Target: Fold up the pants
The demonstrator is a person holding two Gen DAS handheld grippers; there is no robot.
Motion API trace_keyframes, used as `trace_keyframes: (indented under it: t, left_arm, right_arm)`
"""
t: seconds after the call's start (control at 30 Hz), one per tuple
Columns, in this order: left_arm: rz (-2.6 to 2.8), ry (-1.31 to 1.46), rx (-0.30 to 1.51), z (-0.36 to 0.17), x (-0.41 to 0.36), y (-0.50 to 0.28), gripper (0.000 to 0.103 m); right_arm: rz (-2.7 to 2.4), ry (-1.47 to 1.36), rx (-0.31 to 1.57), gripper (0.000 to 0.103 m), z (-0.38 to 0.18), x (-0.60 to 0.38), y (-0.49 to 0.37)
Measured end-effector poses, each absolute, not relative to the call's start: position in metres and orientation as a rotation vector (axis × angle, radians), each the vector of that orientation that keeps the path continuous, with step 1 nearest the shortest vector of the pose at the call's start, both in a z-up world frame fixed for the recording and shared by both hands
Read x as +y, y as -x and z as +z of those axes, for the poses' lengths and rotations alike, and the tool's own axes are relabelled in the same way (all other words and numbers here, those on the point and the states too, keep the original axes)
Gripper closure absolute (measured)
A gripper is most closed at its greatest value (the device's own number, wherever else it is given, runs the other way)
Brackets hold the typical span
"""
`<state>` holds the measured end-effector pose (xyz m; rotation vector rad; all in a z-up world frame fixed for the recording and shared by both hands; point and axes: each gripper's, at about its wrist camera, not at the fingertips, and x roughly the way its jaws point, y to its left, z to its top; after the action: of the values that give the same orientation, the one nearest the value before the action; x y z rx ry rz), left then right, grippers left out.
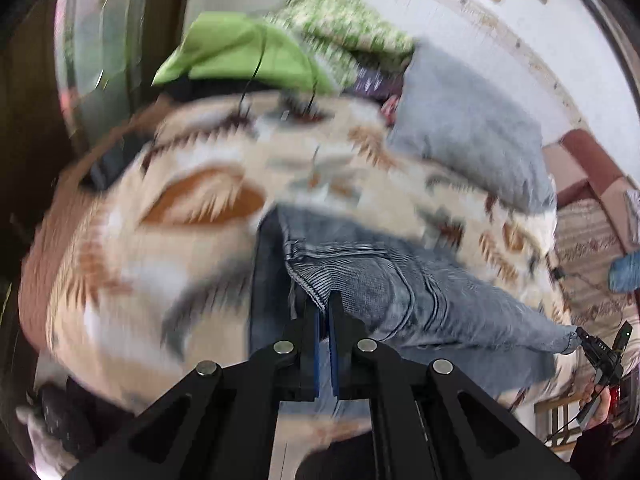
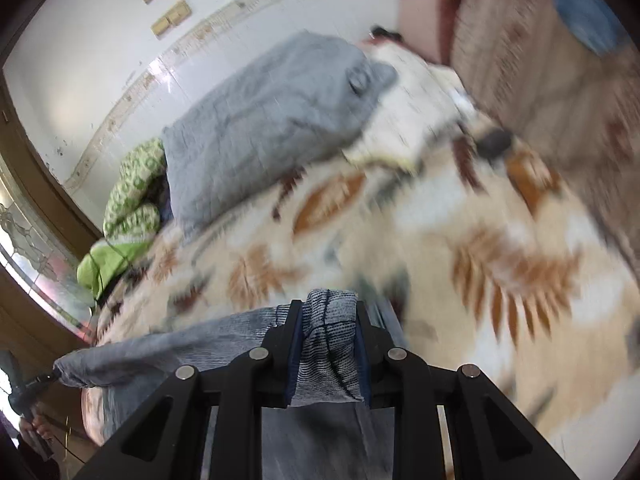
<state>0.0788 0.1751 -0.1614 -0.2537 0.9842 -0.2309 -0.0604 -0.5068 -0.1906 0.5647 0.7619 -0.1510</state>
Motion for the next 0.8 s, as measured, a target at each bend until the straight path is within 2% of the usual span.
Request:
trace_keyframes:
  t: [0.1,0.2,0.23,0.27,0.33,0.5,0.63,0.8]
  left_arm:
    - [-0.185,0.235,1.078,-0.2,0.179,-0.061,0.099]
    - [-0.148,0.218,1.148,-0.229,0.184,-0.047,0.097]
    - [-0.135,0.209,1.158,-0.234,0.186,-0.043,0.097]
    - [-0.119,0.202,1.169,-0.235,0.189,-0.039,0.097]
    - [-0.093,0.196,1.156,-0.231,0.196,-0.035,0.097]
    - [-0.045,0.176,1.049,-0.195,0.203,-0.027,0.097]
    - [-0.12,0.095,0.978,-0.175,0.169,-0.023,0.097]
    - [-0.181,0.094,0.989,-0.183,0.132,-0.036,0.097]
  right_arm:
    - [-0.124,-0.627,0.873,0.078,-0.233,-0.504,0.09]
    - [-0.121,-0.655,0.979,0.073,-0.264,-0.504,0.114]
    - [-0.114,-0.656,0.997,0.065,-0.266,-0.506,0.121]
    - [-0.115,-0.653,1.006,0.049,-0.266,-0.508,0.126]
    - [-0.145,-0.623,0.978,0.037,-0.253,-0.515,0.138]
    - [-0.162,-0.6,0.86,0.037,-0.212,-0.527,0.127]
    - [-0.187,-0.5,0.927,0.037,-0.211,-0.516,0.073]
    - [-0.23,-0.456,1.037,0.038,-0.239,-0.515,0.023]
